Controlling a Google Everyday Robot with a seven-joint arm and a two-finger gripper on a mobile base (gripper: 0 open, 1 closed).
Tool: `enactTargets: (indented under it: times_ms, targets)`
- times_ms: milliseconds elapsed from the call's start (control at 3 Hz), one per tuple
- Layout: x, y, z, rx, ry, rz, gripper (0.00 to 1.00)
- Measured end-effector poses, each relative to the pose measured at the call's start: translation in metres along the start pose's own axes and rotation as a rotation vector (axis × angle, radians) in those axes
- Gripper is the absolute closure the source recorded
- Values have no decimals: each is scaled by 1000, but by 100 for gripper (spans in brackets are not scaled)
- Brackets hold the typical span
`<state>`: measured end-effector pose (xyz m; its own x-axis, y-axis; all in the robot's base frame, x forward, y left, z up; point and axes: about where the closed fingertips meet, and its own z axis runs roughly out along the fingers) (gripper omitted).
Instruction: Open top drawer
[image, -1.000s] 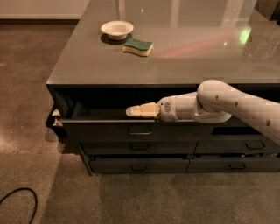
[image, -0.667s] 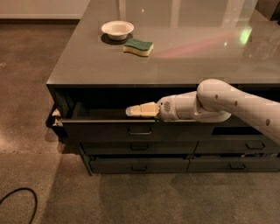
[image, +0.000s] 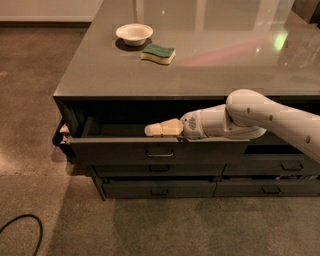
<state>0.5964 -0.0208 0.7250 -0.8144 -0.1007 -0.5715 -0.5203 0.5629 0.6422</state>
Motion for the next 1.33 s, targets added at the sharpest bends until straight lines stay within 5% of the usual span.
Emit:
enactTargets:
  times_ms: [1333]
  targets:
    - [4,5,6,19,45,-41,0]
